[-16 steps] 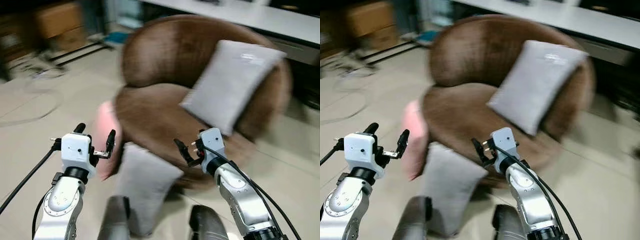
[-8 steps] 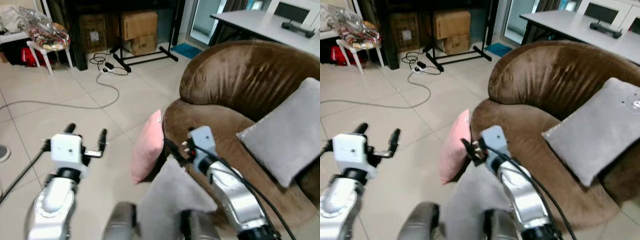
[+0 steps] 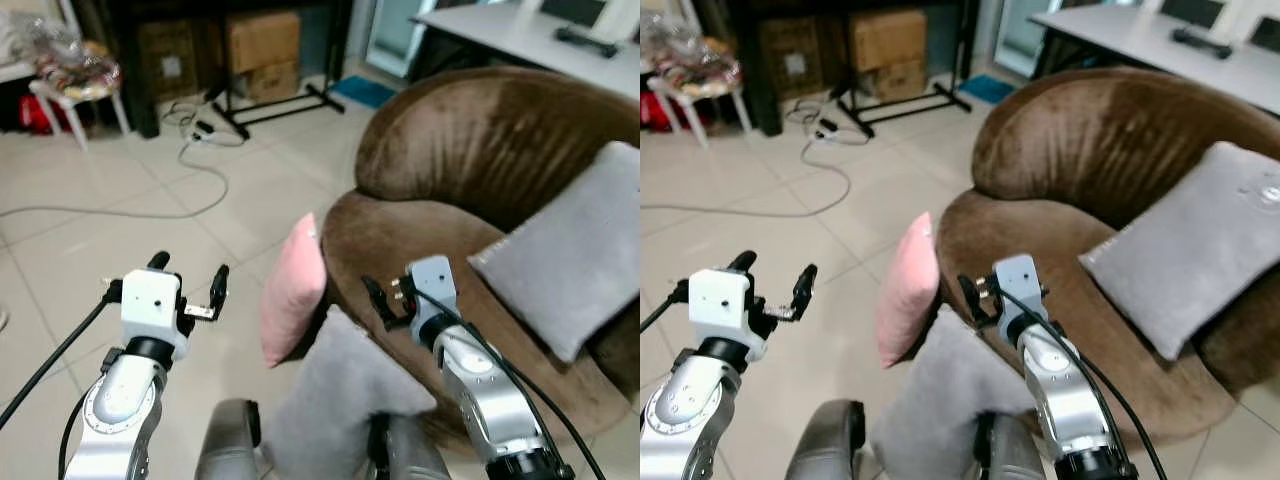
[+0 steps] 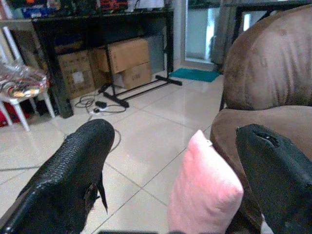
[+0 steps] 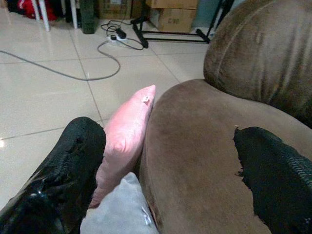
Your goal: Move the pillow to the sofa from floor
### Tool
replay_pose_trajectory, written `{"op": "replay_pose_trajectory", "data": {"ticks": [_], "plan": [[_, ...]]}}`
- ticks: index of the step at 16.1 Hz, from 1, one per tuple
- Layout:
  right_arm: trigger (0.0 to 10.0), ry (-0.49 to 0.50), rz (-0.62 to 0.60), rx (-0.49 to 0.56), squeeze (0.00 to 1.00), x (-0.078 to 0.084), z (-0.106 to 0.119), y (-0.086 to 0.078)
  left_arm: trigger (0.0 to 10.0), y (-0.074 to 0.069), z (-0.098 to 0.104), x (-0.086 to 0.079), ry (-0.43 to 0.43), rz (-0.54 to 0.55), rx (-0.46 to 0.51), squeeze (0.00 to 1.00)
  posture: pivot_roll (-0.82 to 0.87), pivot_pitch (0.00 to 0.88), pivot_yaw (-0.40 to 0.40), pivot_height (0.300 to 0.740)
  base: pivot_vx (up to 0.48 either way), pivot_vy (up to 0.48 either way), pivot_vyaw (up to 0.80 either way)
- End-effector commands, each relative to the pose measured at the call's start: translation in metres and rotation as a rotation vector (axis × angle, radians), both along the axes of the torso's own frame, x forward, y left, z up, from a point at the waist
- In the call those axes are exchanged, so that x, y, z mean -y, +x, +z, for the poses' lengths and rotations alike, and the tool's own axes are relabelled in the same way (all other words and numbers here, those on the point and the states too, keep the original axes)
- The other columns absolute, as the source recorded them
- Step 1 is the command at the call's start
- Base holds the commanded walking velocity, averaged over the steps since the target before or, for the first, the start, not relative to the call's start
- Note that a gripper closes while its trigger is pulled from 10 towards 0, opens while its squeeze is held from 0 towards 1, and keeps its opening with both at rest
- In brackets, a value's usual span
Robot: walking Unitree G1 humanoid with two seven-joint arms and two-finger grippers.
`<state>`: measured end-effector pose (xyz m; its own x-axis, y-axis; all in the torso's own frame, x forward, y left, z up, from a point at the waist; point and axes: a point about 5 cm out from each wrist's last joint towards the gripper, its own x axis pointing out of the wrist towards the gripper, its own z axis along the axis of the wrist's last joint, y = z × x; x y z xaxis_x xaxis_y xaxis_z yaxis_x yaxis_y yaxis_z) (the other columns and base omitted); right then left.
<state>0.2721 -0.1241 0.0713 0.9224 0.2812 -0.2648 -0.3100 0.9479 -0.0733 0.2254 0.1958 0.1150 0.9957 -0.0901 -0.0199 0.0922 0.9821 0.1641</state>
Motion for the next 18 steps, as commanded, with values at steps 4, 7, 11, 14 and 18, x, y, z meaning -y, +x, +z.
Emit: {"op": "replay_pose_trajectory", "data": {"ticks": [4, 7, 11, 14, 18], "plan": [[10.0, -0.002, -0.037, -0.009, 0.0, 0.011, -0.003, 0.0, 10.0, 0.0, -0.001, 0.006, 0.002, -0.034, -0.003, 0.0, 0.08, 0.0, -0.07, 0.562, 0.0, 0.0, 0.0], [10.0, 0.002, -0.039, -0.019, 0.0, 0.012, -0.005, -0.002, 10.0, -0.003, -0.001, 0.007, 0.006, -0.052, -0.011, 0.0, 0.09, 0.0, -0.073, 0.542, 0.0, 0.0, 0.0], [10.0, -0.085, 0.016, -0.24, 0.59, 0.018, -0.046, -0.002, 10.0, -0.01, -0.004, 0.012, 0.041, -0.145, -0.058, 0.0, 0.09, 0.021, -0.058, 0.542, 0.0, 0.0, 0.0], [10.0, -0.032, -0.107, -0.337, 1.0, 0.027, -0.061, 0.019, 10.0, -0.015, 0.004, 0.018, 0.062, -0.274, -0.064, 0.0, 0.14, 0.089, -0.045, 0.542, 0.0, 0.0, 0.0], [10.0, -0.001, -0.25, -0.374, 1.0, 0.04, -0.063, 0.034, 10.0, -0.028, 0.014, 0.018, 0.056, -0.364, -0.079, 0.0, 0.17, 0.159, -0.029, 0.542, 0.0, 0.0, 0.0]]}}
